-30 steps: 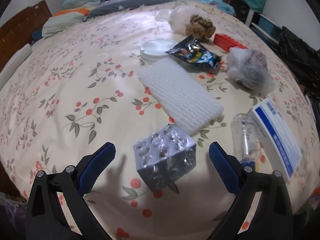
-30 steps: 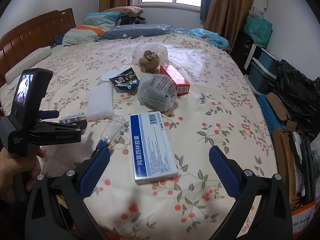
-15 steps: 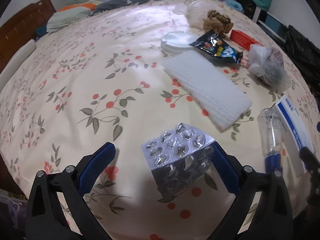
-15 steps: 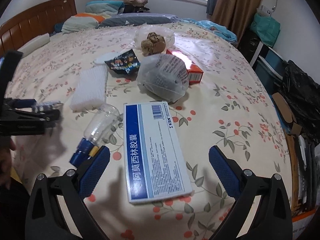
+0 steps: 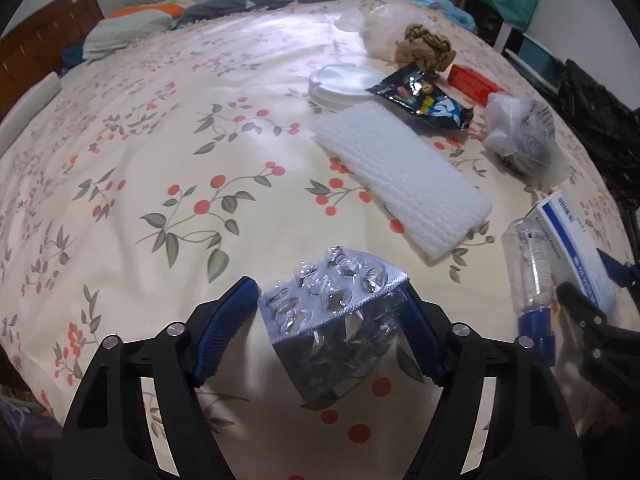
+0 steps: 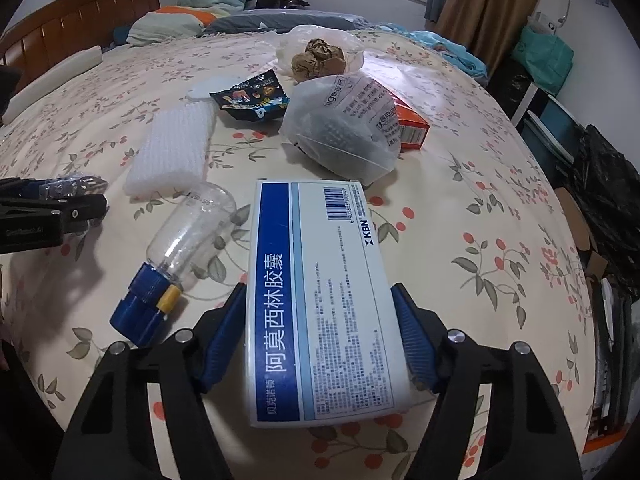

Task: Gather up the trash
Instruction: 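Grasp the silver blister pack with the left tool while the right tool grasps the medicine box, then carry both items to the red wastebasket and open both tools to drop them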

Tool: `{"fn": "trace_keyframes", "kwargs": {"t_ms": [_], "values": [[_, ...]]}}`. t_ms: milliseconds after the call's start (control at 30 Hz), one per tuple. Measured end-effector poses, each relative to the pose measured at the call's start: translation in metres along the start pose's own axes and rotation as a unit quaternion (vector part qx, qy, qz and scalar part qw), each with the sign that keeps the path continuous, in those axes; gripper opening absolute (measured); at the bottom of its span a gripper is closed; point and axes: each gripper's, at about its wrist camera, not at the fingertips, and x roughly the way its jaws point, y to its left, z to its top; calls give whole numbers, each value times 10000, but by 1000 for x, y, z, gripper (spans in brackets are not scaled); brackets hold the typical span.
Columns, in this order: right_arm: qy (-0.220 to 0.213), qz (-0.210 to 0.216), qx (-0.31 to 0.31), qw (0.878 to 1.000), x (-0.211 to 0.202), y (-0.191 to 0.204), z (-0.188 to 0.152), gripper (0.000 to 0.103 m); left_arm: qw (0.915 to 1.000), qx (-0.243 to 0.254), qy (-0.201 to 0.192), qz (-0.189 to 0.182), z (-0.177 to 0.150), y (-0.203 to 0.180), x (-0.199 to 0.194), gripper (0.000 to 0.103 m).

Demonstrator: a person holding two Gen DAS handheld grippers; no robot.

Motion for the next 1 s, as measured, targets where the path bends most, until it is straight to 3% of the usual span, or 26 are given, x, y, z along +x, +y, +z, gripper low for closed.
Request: {"fn": "trace_keyframes", "kwargs": {"t_ms": [667,1000], "values": [[-138,140,352,9992,-42,-15,-15,69,9986,309,-125,-421,-17,-23,-33,70],[-272,260,372,9986,-94,-2,-34,69,9965,539,-145,-620,-42,-40,-71,70]]}}
